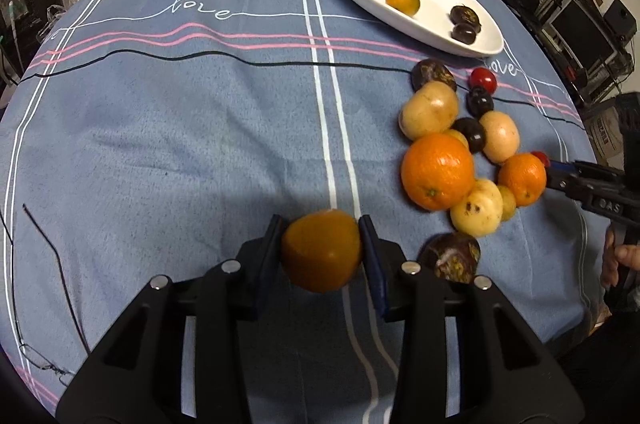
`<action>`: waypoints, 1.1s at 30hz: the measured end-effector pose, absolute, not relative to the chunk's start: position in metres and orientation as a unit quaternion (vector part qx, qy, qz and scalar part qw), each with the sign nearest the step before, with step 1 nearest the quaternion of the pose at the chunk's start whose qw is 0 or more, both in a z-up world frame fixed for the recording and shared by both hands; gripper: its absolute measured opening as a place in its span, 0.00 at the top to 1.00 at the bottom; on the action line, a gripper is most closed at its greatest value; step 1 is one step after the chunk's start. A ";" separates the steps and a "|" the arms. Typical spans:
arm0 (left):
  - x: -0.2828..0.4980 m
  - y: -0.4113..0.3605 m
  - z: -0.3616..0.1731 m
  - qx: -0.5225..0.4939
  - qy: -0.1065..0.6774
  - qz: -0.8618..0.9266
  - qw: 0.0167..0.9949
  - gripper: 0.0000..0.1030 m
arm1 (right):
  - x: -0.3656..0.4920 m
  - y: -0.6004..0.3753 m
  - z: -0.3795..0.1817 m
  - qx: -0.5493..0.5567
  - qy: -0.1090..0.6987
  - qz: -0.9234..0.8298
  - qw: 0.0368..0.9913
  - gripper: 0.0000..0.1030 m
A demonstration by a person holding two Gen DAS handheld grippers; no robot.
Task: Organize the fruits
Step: 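Grasp a yellow-orange fruit with the left tool while the right tool grasps a red tomato, then carry both fruits over the white plate and open both tools to release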
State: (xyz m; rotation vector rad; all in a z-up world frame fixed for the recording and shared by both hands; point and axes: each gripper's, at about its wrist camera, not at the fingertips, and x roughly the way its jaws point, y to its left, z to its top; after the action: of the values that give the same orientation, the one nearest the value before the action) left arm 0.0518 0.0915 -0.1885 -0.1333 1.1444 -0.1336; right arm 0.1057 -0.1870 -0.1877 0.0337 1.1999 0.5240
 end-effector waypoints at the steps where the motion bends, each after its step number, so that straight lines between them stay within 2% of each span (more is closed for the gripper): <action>1: 0.049 0.092 -0.188 -0.064 0.541 -0.063 0.836 0.63 | 0.106 -0.187 -0.188 0.017 0.559 0.244 0.793 0.71; 12: 0.065 0.079 -0.159 -0.082 0.514 -0.076 0.850 0.63 | 0.108 -0.196 -0.184 0.035 0.552 0.250 0.795 0.71; 22: 0.196 0.021 -0.112 -0.044 0.452 -0.127 0.882 0.63 | 0.176 -0.226 -0.128 0.059 0.488 0.237 0.838 0.71; 27: 0.243 -0.019 -0.124 -0.027 0.460 -0.155 0.874 0.62 | 0.245 -0.216 -0.126 0.059 0.464 0.242 0.850 0.71; 33: 0.263 -0.041 -0.152 -0.021 0.483 -0.169 0.859 0.62 | 0.306 -0.198 -0.147 0.070 0.462 0.248 0.849 0.71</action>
State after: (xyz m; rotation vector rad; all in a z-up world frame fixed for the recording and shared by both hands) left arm 0.2625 -0.0405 -0.1523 -0.0440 1.0151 -0.3541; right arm 0.3055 -0.1982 -0.1472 0.1477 0.9732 0.5220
